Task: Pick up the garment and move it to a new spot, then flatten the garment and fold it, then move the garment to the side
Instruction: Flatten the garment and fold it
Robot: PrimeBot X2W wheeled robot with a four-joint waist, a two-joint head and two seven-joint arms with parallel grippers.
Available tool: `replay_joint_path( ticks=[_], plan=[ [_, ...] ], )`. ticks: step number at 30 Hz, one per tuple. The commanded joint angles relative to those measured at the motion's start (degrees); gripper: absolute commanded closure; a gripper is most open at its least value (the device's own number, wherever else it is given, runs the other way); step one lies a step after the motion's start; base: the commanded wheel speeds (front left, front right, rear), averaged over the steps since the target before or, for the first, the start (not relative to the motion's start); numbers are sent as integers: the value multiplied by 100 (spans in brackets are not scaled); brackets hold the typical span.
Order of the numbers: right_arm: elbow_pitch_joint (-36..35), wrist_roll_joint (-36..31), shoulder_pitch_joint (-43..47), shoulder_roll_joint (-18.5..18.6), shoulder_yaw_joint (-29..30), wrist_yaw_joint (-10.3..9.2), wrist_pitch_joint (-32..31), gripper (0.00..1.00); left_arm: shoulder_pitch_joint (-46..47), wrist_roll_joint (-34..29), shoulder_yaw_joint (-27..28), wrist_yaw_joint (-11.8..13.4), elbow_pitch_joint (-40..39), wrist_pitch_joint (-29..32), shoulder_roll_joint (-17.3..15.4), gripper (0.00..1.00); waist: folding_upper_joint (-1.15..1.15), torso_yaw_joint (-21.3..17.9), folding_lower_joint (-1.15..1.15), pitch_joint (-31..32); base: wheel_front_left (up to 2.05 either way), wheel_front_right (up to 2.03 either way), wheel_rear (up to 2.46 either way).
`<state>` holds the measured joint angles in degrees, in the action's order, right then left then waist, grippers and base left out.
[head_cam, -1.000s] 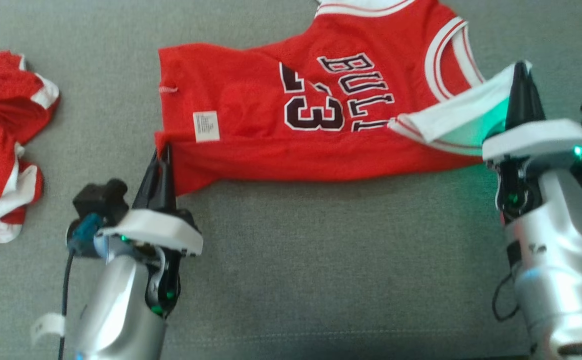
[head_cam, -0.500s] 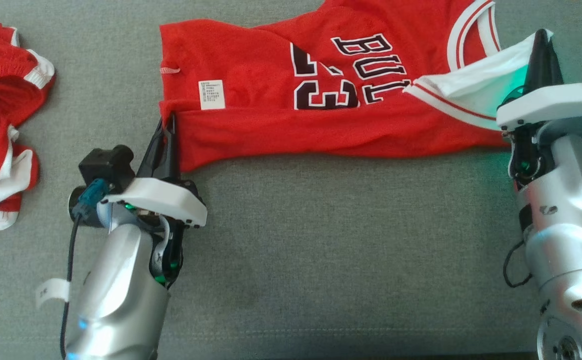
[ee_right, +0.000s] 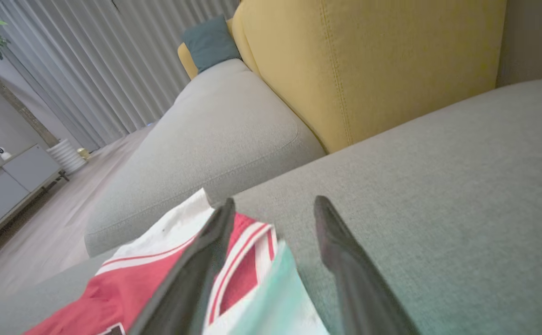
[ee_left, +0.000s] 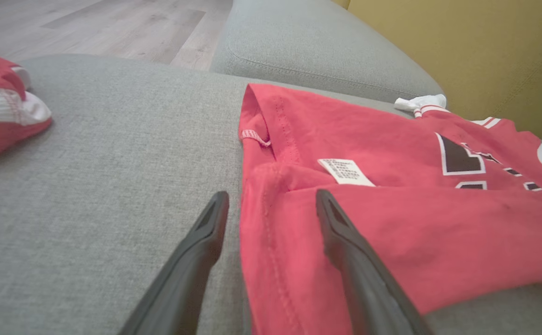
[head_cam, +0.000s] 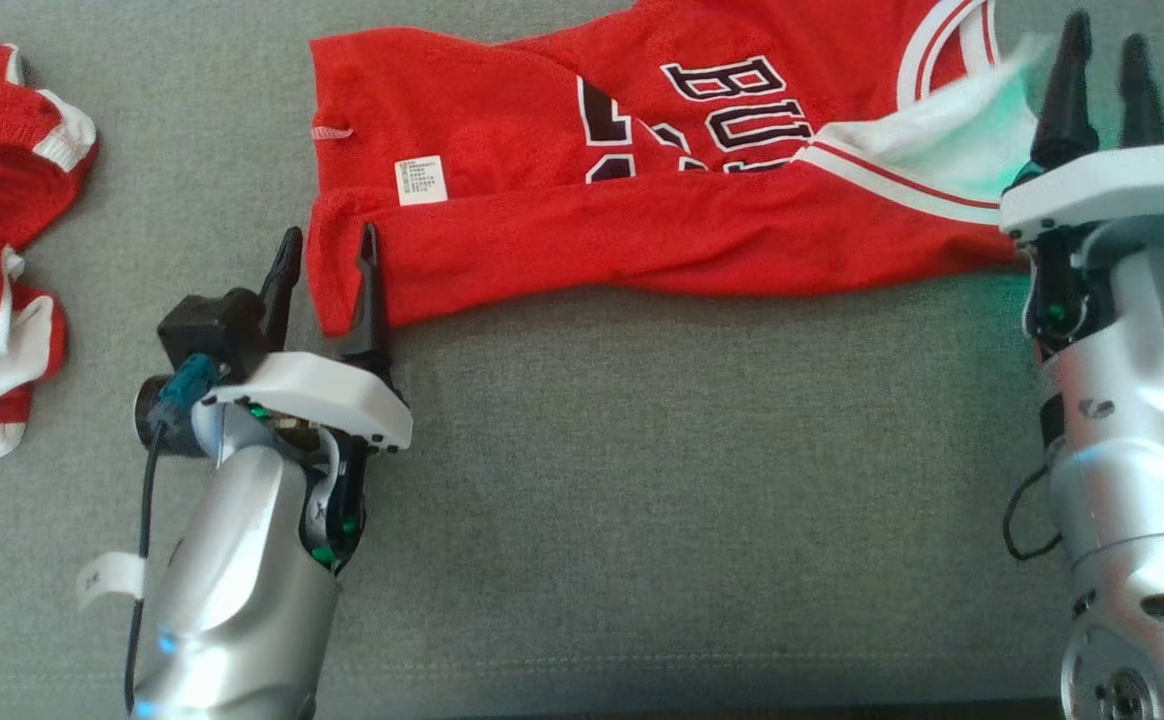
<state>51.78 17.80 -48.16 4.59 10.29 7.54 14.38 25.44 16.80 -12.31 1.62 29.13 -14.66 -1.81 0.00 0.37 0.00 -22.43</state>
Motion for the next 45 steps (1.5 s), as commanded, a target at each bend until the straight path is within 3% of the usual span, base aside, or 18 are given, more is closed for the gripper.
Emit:
replay_joint_path(
  ticks=[1,10,16,24,25,27,28,38,45],
  plan=[
    [-402,-58,-3,-68,-74,-5,61,0,133,27,183,100,-263,-34,-107,0,0,-12,0,12,0,0,0],
    [-931,-101,1009,-12,-307,-5,62,0,-449,7,181,261,-678,-34,-107,0,0,-24,0,187,0,0,0],
    [-799,-85,1572,-14,-331,-5,62,0,-760,71,60,345,-811,-34,-107,0,0,-51,0,260,0,0,0],
    [-349,-292,1538,-47,-177,-5,62,0,-766,94,-101,343,-804,-34,-107,0,0,36,0,210,0,0,0],
    [-244,-334,1503,-50,-199,-5,62,11,-754,95,-115,341,-797,-34,-107,0,0,54,0,201,0,0,0],
    [-90,-408,1427,-55,-273,-5,62,91,-736,100,-138,328,-775,-34,-107,0,0,79,0,184,0,0,0],
    [-45,-422,1393,-59,-311,-5,62,100,-732,115,-148,307,-759,-34,-107,0,0,87,0,179,0,0,0],
    [-315,-281,1212,56,-333,-5,62,100,-769,231,-174,18,-507,-34,-107,0,0,-37,0,134,0,0,0],
    [-536,-145,1185,39,-305,-5,62,100,-716,224,-119,-16,-285,-34,-107,0,0,-214,0,98,0,0,0]
  ],
)
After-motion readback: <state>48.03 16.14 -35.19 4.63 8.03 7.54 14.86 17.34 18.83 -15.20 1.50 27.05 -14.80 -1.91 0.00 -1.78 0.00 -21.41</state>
